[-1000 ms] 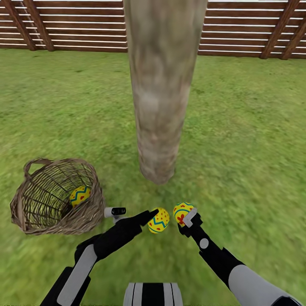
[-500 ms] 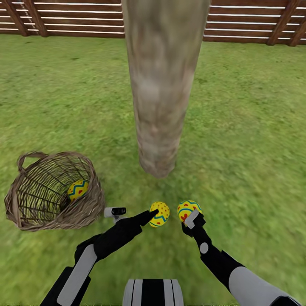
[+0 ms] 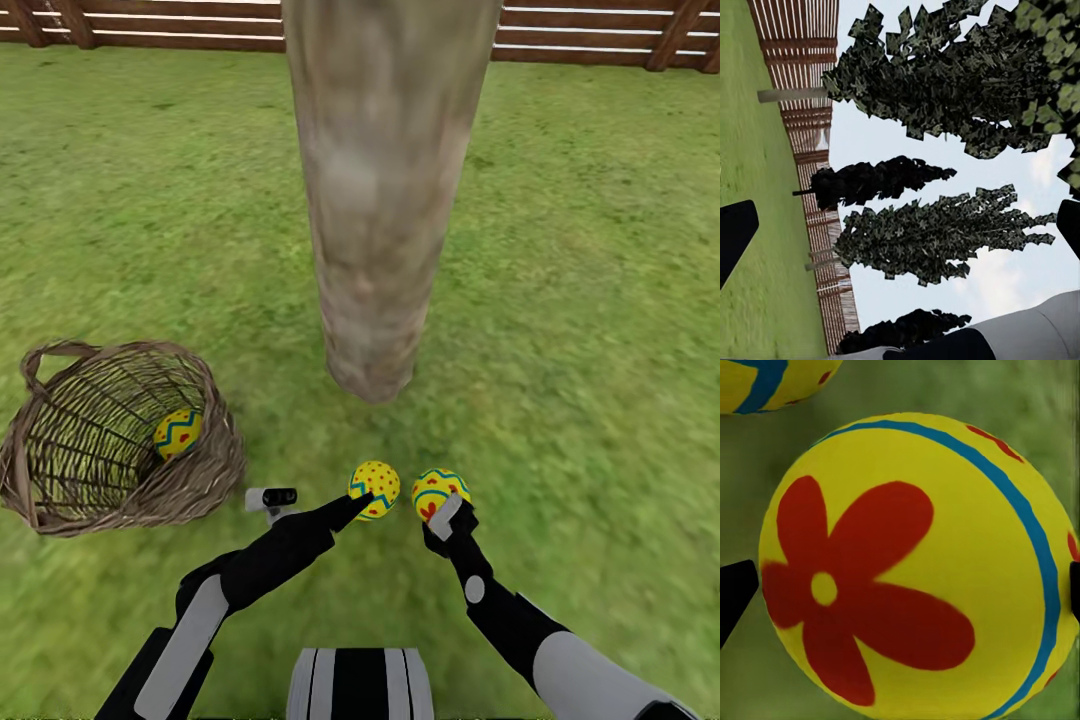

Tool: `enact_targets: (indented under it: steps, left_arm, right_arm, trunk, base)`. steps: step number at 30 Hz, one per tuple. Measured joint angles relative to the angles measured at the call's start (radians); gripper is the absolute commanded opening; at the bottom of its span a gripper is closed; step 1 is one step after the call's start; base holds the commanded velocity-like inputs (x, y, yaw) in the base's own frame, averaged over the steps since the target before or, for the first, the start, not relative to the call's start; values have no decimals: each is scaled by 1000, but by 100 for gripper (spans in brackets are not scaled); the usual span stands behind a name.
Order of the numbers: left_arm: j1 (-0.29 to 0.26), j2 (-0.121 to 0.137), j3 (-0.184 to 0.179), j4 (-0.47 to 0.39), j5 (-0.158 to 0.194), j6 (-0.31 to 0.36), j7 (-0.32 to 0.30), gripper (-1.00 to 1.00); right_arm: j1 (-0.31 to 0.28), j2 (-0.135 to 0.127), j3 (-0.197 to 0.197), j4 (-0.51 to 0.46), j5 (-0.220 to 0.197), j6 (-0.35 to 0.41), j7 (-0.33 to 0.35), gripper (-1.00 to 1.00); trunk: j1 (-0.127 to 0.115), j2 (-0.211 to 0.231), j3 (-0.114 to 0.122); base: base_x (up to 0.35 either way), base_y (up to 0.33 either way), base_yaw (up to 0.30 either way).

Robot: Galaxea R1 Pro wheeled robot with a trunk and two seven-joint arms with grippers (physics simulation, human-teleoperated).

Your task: Take the three Easter eggs out of the wicker basket on the lawn in the garden, then place them on the lawn next to a single tree (choose any tree) so that all three eggs are next to the same tree and none are left in the basket.

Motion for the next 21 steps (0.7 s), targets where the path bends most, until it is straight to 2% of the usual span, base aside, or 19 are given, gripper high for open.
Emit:
enact_targets:
  steps: [2,5,11,15,17,18,20,21]
  left_arm:
    - [1,-10,10,-1,13,-12,-10,100]
    - [1,-13,25,-3,30,-14,-27,100]
    - [1,-12,40,-2,64,-18,-61,100]
    - [1,-12,40,-2,86,-18,-74,100]
    - [1,-12,40,-3,97,-18,-74,100]
    - [1,-12,40,-3,134,-17,-74,100]
    - [1,-12,40,-3,135,-18,-74,100]
    - [1,-12,40,-2,135,-18,-74,100]
  right_arm:
    - [-7,11,-1,-3,-6,11,-5,-100]
    - [-8,28,1,-2,-7,12,-2,-100]
    - [-9,61,-7,-2,-5,9,-61,-100]
    - [-9,61,-7,-3,-4,10,-50,-100]
    - [-8,61,-5,-10,2,11,-67,-100]
    - [-8,62,-5,-9,1,11,-73,-100]
    - [-8,63,-4,-9,-1,13,-75,-100]
    - [-9,63,-4,-9,-1,13,-75,100]
  trunk:
    - [0,0,0]
    - [1,0,-4]
    - [3,-1,-23]
    - [2,-1,-23]
    - [3,-2,-31]
    - [3,-2,-31]
    - [3,-2,-31]
    - [3,-2,-31]
  base:
    - [0,0,0]
    - [0,0,0]
    - [0,0,0]
    - [0,0,0]
    - [0,0,0]
    - [0,0,0]
    - [0,0,0]
    - [0,0,0]
